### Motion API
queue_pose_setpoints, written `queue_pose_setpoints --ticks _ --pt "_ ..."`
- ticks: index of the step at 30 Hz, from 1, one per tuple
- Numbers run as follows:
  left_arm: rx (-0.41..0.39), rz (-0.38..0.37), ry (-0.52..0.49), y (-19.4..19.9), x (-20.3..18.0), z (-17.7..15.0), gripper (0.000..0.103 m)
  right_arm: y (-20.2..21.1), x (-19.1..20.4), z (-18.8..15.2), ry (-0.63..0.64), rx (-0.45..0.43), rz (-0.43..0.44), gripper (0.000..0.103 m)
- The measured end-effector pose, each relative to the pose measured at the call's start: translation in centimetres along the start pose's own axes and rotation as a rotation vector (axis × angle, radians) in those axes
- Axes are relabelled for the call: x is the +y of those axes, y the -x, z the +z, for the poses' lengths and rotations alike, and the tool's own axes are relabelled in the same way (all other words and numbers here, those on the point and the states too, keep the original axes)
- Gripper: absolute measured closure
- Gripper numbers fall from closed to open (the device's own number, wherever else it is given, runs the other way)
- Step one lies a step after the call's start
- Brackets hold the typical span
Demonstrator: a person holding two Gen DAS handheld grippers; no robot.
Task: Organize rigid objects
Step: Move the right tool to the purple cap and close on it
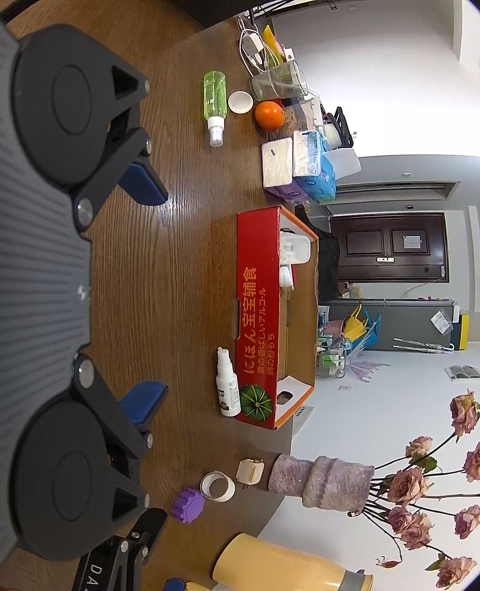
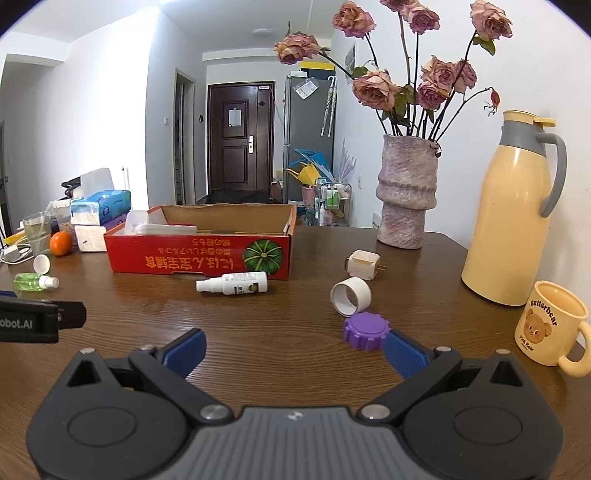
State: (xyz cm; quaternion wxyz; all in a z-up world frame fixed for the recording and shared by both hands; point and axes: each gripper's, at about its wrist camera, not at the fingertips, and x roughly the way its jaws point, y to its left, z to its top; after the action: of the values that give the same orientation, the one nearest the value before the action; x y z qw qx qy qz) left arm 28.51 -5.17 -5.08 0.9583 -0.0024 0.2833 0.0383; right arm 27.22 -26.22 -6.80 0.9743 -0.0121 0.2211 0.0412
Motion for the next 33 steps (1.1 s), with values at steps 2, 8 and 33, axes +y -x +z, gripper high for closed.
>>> queue_pose_setpoints --ticks 2,8,33 --pt "0.005 0.002 0.001 -0.2 -0.2 0.1 0.0 -0.1 -0.4 0.0 -0.002 0.007 0.002 0.0" --pt "0.023 0.001 -0.007 -1.0 -1.3 0.5 0.0 -0.7 -1.6 0.3 0.009 0.022 -0.009 0.0" --pt "0.031 -0.152 -0.058 -5.6 -4.9 2.8 0.0 -5.8 -5.3 1.5 0.028 0.094 -0.02 0.0"
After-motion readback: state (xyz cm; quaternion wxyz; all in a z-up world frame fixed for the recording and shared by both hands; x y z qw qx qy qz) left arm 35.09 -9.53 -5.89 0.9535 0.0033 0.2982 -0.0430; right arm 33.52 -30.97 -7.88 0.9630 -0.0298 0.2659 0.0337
